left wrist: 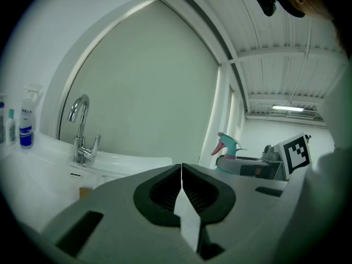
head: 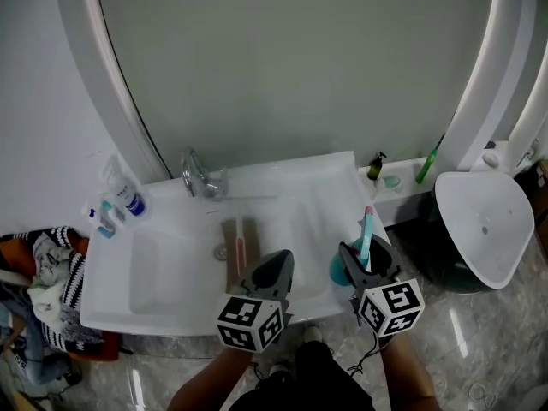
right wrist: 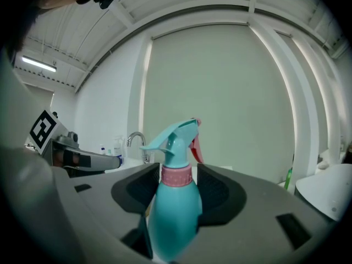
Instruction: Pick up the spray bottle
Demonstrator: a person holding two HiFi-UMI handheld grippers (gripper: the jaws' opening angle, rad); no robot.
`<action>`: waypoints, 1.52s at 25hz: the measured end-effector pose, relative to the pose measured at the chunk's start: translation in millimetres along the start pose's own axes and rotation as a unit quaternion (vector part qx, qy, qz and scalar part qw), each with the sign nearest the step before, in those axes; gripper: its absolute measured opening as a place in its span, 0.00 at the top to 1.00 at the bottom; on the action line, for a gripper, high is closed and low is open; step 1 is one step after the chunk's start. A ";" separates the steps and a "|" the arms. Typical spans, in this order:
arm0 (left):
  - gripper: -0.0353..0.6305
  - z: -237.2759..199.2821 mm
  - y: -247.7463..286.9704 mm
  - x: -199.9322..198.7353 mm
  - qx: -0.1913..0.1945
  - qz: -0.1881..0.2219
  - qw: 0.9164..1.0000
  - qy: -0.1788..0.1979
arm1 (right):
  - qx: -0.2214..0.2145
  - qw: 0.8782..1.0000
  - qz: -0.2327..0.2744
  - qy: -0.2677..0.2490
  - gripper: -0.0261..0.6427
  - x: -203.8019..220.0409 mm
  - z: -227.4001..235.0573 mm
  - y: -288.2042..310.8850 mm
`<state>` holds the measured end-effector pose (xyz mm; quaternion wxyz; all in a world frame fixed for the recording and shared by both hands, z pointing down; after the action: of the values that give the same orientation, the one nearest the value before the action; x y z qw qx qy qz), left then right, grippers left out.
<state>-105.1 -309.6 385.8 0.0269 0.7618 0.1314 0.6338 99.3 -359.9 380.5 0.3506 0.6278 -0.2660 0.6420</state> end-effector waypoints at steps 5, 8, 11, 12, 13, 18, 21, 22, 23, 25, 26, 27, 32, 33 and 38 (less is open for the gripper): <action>0.94 2.5 -18.0 6.3 0.000 -0.001 1.000 -0.006 | -0.003 1.000 -0.001 0.005 0.65 3.9 -20.0 -16.3; 0.94 2.8 -27.2 10.0 0.000 -0.004 1.000 -0.012 | -0.003 1.000 -0.001 0.014 0.65 6.9 -31.7 -24.6; 0.94 3.7 -35.9 13.8 0.000 -0.008 1.000 -0.017 | -0.003 1.000 -0.002 0.020 0.65 10.8 -41.1 -33.0; 0.94 3.8 -39.0 15.3 -0.001 -0.009 1.000 -0.019 | -0.003 1.000 -0.001 0.021 0.65 12.3 -43.9 -35.9; 0.94 3.6 -42.3 17.0 -0.003 -0.010 1.000 -0.021 | -0.003 1.000 -0.001 0.022 0.65 14.1 -46.4 -38.9; 0.94 -0.2 -57.9 26.1 -0.016 -0.013 0.999 -0.025 | -0.004 1.000 0.002 0.027 0.65 22.7 -57.6 -51.5; 0.94 -3.0 -65.2 29.0 -0.022 -0.013 0.999 -0.027 | -0.003 1.000 0.004 0.027 0.65 24.8 -63.0 -57.0; 0.94 -4.1 -67.3 29.8 -0.024 -0.013 0.999 -0.027 | -0.003 1.000 0.004 0.026 0.65 25.1 -64.5 -58.6; 0.94 -5.3 -69.3 30.6 -0.026 -0.014 0.999 -0.028 | -0.003 1.000 0.004 0.026 0.65 25.4 -66.0 -60.0; 0.94 -7.4 -73.4 32.3 -0.028 -0.015 0.999 -0.031 | 0.000 1.000 0.004 0.028 0.65 26.0 -68.6 -63.2; 0.94 -7.9 -75.5 33.2 -0.029 -0.015 0.999 -0.031 | 0.002 1.000 0.004 0.029 0.65 26.2 -69.8 -65.1; 0.94 -8.2 -77.6 33.9 -0.029 -0.015 0.999 -0.031 | 0.004 1.000 0.004 0.029 0.65 26.3 -71.0 -67.2; 0.94 -10.0 -86.2 34.6 -0.028 -0.013 0.999 -0.029 | 0.010 1.000 0.007 0.028 0.65 25.6 -77.9 -73.3; 0.94 -10.7 -87.2 34.7 -0.027 -0.013 0.999 -0.028 | 0.011 1.000 0.008 0.027 0.65 25.6 -79.1 -73.6; 0.94 -14.1 -91.0 34.1 -0.027 -0.011 0.999 -0.030 | 0.010 1.000 0.010 0.025 0.65 24.5 -85.4 -74.8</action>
<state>-128.4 -215.6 402.4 0.0580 0.7781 0.1217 0.6135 105.9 -244.4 391.4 0.3443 0.6122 -0.2574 0.6637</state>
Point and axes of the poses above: the fingertips, and each gripper's own axes: y forward along the fingers, z to its right, x out of its underside, the point moved 8 cm from there along -y, backward along the fingers, and after that the axes turned 15 degrees about -x, right-handed, at the moved point
